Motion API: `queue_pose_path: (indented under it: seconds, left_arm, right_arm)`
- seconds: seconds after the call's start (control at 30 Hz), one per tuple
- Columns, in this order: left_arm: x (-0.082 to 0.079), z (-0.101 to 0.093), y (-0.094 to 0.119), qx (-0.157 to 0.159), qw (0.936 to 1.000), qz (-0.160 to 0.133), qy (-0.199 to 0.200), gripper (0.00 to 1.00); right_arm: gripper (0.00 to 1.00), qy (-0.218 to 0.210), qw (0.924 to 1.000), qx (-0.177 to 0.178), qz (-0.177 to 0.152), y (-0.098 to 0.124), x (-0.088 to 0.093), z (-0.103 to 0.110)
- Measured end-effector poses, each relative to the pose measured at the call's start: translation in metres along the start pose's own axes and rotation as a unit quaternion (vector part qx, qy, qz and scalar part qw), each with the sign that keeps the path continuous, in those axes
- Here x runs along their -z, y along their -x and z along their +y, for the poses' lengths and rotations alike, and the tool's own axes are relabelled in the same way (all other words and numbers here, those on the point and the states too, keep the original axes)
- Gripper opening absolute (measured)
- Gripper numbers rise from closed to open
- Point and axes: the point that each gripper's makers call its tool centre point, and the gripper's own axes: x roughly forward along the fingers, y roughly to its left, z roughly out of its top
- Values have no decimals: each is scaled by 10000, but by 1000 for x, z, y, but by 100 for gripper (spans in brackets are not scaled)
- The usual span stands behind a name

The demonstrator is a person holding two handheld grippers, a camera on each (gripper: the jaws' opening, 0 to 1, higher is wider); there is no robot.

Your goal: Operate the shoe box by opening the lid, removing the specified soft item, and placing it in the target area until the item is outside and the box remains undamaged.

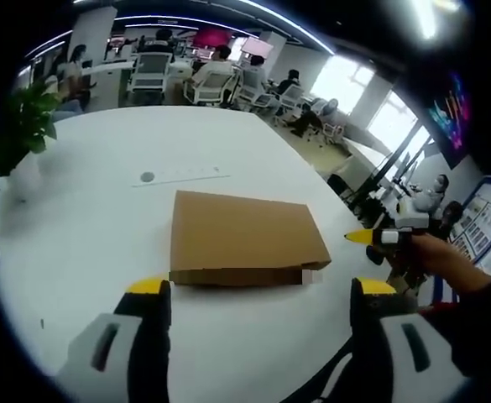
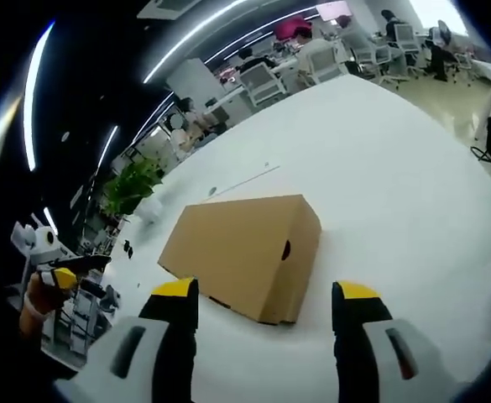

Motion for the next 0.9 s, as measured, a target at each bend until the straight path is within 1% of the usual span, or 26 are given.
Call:
queue_pose_path:
  seconds: [0.1, 0.2, 0.3, 0.33, 0.4, 0.43, 0.53, 0.63, 0.73, 0.83, 0.9]
  left_arm:
    - [0, 1, -1, -4, 10000, 12, -38, 91]
    - [2, 0, -1, -14, 10000, 34, -39, 90]
    - [3, 1, -3, -22, 10000, 68, -45, 90]
    - [3, -1, -3, -18, 10000, 69, -38, 91]
    - [-1, -5, -3, 24, 10000, -49, 8, 91]
    - [-3, -7, -3, 49, 9999, -96, 30, 91]
    - [-2, -12, -2, 61, 9999, -114, 28, 92]
    - [0, -8, -2, 36, 10000, -79, 5, 92]
    - [2, -5, -1, 23, 9999, -94, 57, 92]
    - [0, -4, 1, -5, 9998, -162, 135, 94]
    - [-1, -4, 4, -16, 9997, -202, 165, 94]
  right_arm:
    - [65, -73, 10000, -19, 57, -6, 3, -4]
    - [65, -133, 9999, -37, 62, -11, 1, -8]
    - [65, -116, 9999, -10, 96, -14, 1, -9]
    - [65, -50, 9999, 56, 148, -16, 3, -12]
    - [64, -46, 9999, 75, 146, -19, 3, -14]
    - [64, -149, 9998, 89, 119, -21, 1, -15]
    - [64, -164, 9997, 13, 156, -28, -1, -14]
    - [64, -183, 9996, -56, 212, -31, -2, -14]
    - [64, -309, 9992, -91, 217, -32, -3, -14]
    - [63, -226, 9992, -23, 331, -41, -4, -23]
    - [63, -223, 9988, -37, 424, -44, -3, -25]
